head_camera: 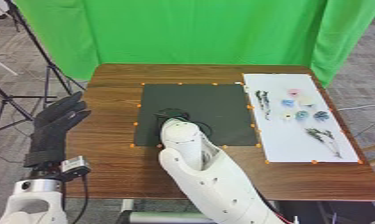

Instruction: Arrange flowers

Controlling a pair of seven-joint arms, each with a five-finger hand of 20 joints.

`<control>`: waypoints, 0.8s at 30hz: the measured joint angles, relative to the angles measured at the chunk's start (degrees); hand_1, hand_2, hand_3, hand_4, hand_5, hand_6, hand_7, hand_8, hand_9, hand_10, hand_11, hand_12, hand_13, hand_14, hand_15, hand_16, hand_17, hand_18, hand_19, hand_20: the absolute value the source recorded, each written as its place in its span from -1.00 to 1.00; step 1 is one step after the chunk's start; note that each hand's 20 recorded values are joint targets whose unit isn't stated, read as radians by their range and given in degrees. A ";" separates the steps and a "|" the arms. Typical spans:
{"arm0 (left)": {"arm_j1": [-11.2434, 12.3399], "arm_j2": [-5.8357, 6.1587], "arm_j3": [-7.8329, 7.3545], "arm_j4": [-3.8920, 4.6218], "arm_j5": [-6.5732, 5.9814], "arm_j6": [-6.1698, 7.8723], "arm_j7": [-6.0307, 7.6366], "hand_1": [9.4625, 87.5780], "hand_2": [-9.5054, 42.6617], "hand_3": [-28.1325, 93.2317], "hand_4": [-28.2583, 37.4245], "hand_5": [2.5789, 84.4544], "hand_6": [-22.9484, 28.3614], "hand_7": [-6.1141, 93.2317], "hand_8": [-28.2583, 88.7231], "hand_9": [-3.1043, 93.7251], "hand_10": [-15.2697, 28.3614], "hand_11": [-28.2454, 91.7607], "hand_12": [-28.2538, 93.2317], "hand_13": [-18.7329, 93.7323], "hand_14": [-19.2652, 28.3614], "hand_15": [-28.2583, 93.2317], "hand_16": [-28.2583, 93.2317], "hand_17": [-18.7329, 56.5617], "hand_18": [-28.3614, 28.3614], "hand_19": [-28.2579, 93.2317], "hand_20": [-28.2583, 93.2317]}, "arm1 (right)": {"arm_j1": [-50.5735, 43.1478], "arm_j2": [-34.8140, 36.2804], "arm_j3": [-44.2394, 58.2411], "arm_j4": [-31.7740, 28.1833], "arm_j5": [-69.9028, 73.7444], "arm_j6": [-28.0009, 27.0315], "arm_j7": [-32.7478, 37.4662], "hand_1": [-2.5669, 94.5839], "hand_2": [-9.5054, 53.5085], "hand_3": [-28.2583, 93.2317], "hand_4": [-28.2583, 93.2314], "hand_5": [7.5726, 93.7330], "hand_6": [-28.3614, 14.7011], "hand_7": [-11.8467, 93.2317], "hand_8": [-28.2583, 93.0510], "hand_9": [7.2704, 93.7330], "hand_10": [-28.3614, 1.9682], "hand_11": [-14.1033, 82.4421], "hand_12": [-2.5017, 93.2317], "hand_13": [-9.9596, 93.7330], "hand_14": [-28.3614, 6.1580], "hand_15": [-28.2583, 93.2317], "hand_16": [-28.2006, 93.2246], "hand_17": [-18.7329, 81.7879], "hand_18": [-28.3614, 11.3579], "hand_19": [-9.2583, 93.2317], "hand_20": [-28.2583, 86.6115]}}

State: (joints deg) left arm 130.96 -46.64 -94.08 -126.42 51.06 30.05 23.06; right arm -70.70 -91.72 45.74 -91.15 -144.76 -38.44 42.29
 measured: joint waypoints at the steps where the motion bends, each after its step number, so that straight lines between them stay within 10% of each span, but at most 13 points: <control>1: -0.04 0.00 0.00 0.00 0.03 -0.02 -0.05 -0.57 -0.41 0.86 -0.71 -0.12 0.23 -0.54 -0.72 -0.26 0.57 0.08 -0.44 -0.27 0.90 0.50 -0.82 -0.77 0.74 0.43 -0.51 | 0.00 -0.01 -0.04 0.02 -0.30 0.02 -0.28 -0.13 -0.76 0.73 -0.87 0.91 0.14 -0.24 -0.57 1.00 0.13 0.22 -0.49 1.00 0.41 0.57 -0.22 0.52 -0.43 1.00 -0.82; 24: 3.50 -0.43 -2.80 -0.72 0.04 -0.10 0.17 -0.57 -0.41 0.86 -0.71 -0.12 0.23 -0.54 -0.72 -0.26 0.56 0.08 -0.44 -0.27 0.88 0.50 -0.82 -0.77 0.74 0.42 -0.50 | 1.19 4.71 -5.66 -6.07 -4.09 1.01 -0.75 -0.57 -0.44 0.52 -0.85 0.71 -0.29 -0.45 -0.62 0.84 -0.51 -0.06 -0.51 0.87 0.03 0.47 -0.16 0.39 -0.71 0.90 -1.00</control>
State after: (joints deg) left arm 134.46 -47.07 -96.88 -127.14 51.10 29.95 23.23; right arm -69.51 -87.02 40.08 -97.23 -148.86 -37.44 41.54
